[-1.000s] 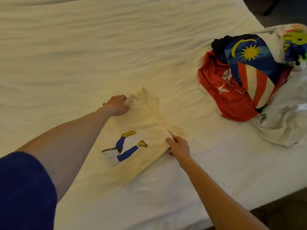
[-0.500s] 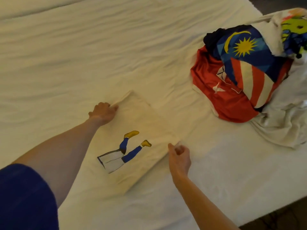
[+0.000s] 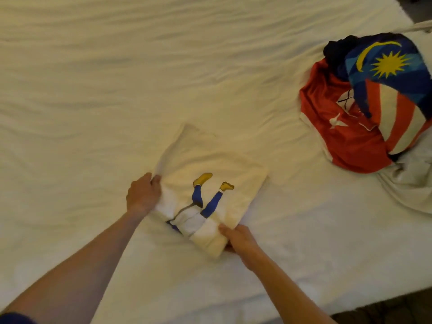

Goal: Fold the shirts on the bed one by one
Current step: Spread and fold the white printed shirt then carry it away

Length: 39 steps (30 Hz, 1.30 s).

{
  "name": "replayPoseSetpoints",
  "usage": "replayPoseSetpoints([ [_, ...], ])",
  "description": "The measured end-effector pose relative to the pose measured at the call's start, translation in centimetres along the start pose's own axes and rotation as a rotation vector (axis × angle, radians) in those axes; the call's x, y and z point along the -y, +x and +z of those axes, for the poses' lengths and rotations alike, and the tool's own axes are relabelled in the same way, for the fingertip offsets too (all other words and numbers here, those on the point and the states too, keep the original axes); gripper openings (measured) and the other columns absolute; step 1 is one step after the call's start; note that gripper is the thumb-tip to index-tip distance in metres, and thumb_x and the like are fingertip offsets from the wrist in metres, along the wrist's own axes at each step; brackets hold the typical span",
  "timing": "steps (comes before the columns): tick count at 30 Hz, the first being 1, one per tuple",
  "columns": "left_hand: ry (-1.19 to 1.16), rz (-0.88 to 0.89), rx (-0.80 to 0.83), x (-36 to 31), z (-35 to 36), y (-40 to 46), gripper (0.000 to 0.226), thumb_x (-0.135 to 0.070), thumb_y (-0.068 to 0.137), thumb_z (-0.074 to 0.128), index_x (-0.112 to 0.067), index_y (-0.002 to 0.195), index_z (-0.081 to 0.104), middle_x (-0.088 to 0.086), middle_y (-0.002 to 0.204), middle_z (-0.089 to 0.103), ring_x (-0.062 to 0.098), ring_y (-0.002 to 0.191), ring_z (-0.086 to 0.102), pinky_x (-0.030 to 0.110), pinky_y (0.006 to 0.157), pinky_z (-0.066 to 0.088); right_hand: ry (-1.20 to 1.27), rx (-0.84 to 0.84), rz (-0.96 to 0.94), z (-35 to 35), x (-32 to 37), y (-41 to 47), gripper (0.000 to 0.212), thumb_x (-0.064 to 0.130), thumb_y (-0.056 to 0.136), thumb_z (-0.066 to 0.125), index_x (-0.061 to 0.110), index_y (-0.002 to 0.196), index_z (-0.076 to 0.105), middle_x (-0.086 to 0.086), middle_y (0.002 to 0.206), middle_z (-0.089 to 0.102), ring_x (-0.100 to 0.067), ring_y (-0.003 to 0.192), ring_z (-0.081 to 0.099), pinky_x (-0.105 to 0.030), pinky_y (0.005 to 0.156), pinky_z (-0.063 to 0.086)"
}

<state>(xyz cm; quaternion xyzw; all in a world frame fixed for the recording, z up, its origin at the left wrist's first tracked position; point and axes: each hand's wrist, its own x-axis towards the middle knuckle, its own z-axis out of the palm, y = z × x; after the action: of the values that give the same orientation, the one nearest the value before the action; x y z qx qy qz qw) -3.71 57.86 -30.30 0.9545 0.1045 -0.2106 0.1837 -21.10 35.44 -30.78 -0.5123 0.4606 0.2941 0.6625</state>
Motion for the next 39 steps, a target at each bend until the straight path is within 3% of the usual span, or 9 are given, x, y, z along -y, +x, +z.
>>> replayPoseSetpoints([
  [6, -0.276, -0.187, 0.002, 4.7, 5.0, -17.3, 0.042, -0.036, 0.097, 0.057, -0.014, 0.063, 0.049, 0.017, 0.065, 0.063, 0.042, 0.072, 0.064, 0.047, 0.064, 0.05, -0.59, -0.215, -0.204, -9.8, 0.8, -2.9, 0.023, 0.028, 0.102, 0.052, 0.013, 0.112, 0.067, -0.005, 0.104, 0.067, -0.025, 0.102, 0.063, -0.035, 0.082, 0.05],
  [9, -0.339, -0.273, -0.214, 3.6, 5.8, -18.9, 0.023, -0.026, 0.093, 0.062, -0.007, 0.106, 0.062, 0.015, 0.099, 0.067, 0.04, 0.096, 0.063, 0.049, 0.083, 0.05, -0.836, -0.48, -0.437, -9.5, -0.5, -3.8, 0.021, 0.027, 0.099, 0.056, 0.018, 0.118, 0.058, -0.001, 0.111, 0.063, -0.024, 0.106, 0.062, -0.037, 0.085, 0.052],
  [11, -0.33, -0.137, -0.369, 1.5, 6.0, -17.8, 0.045, -0.026, 0.095, 0.054, -0.002, 0.132, 0.05, 0.021, 0.134, 0.053, 0.039, 0.123, 0.049, 0.051, 0.101, 0.04, -0.907, -0.621, -0.719, -6.2, -1.5, -4.0, 0.047, 0.028, 0.097, 0.056, 0.018, 0.141, 0.042, -0.002, 0.141, 0.047, -0.022, 0.129, 0.047, -0.038, 0.103, 0.043],
  [14, -0.269, 0.258, -0.232, -1.9, 6.9, -15.8, 0.055, -0.029, 0.103, 0.035, -0.006, 0.153, 0.029, 0.013, 0.162, 0.023, 0.024, 0.15, 0.02, 0.045, 0.123, 0.014, -1.085, -0.355, -1.003, -0.3, -2.2, -2.8, 0.059, 0.03, 0.103, 0.039, 0.022, 0.157, 0.017, 0.002, 0.165, 0.014, -0.017, 0.153, 0.009, -0.038, 0.123, 0.006],
  [19, 0.361, 0.645, -0.027, 2.4, 7.3, -8.4, 0.064, -0.052, 0.1, 0.005, -0.023, 0.158, 0.008, -0.001, 0.165, -0.003, 0.022, 0.154, 0.006, 0.052, 0.121, -0.003, -1.563, -0.3, -0.959, -2.9, 0.7, 3.4, 0.063, 0.048, 0.103, 0.022, 0.026, 0.158, -0.002, 0.007, 0.164, -0.017, -0.018, 0.153, -0.01, -0.053, 0.12, -0.009],
  [23, 0.272, 0.021, -0.192, 5.9, 5.1, -5.7, 0.073, -0.049, 0.097, 0.012, -0.011, 0.159, 0.014, 0.012, 0.166, 0.003, 0.031, 0.153, 0.0, 0.066, 0.116, -0.004, -1.317, -0.737, -0.627, -7.3, 2.8, 4.1, 0.07, 0.052, 0.102, 0.015, 0.015, 0.158, -0.006, -0.003, 0.164, -0.021, -0.024, 0.151, -0.018, -0.064, 0.117, -0.01],
  [29, 0.352, 0.758, -0.045, 0.6, 8.3, -10.1, 0.059, -0.049, 0.104, 0.014, -0.031, 0.158, 0.001, 0.0, 0.167, -0.006, 0.022, 0.154, 0.002, 0.06, 0.12, 0.005, -1.565, -0.29, -1.006, -4.3, -2.0, 1.4, 0.068, 0.052, 0.103, 0.024, 0.021, 0.158, 0.001, 0.003, 0.165, -0.011, -0.021, 0.153, -0.002, -0.057, 0.12, 0.0],
  [33, 0.17, -0.124, -0.086, 0.8, 6.7, -7.6, 0.069, -0.049, 0.102, 0.026, -0.025, 0.159, -0.006, 0.015, 0.165, -0.013, 0.034, 0.152, -0.013, 0.064, 0.117, -0.006, -1.16, -0.7, -0.494, -8.3, -2.1, 0.7, 0.078, 0.055, 0.1, 0.027, 0.012, 0.158, -0.004, -0.007, 0.166, -0.003, -0.024, 0.153, -0.003, -0.049, 0.123, 0.001],
  [39, 0.147, 0.543, 0.122, -12.0, 5.8, -4.6, 0.072, -0.017, 0.093, 0.046, -0.013, 0.157, 0.012, 0.01, 0.161, 0.024, 0.025, 0.151, 0.015, 0.052, 0.123, 0.0, -0.733, -0.564, -0.49, -7.1, -5.0, -3.5, 0.072, 0.051, 0.082, 0.069, 0.021, 0.142, 0.04, 0.004, 0.13, 0.05, -0.017, 0.115, 0.048, -0.034, 0.095, 0.046],
])
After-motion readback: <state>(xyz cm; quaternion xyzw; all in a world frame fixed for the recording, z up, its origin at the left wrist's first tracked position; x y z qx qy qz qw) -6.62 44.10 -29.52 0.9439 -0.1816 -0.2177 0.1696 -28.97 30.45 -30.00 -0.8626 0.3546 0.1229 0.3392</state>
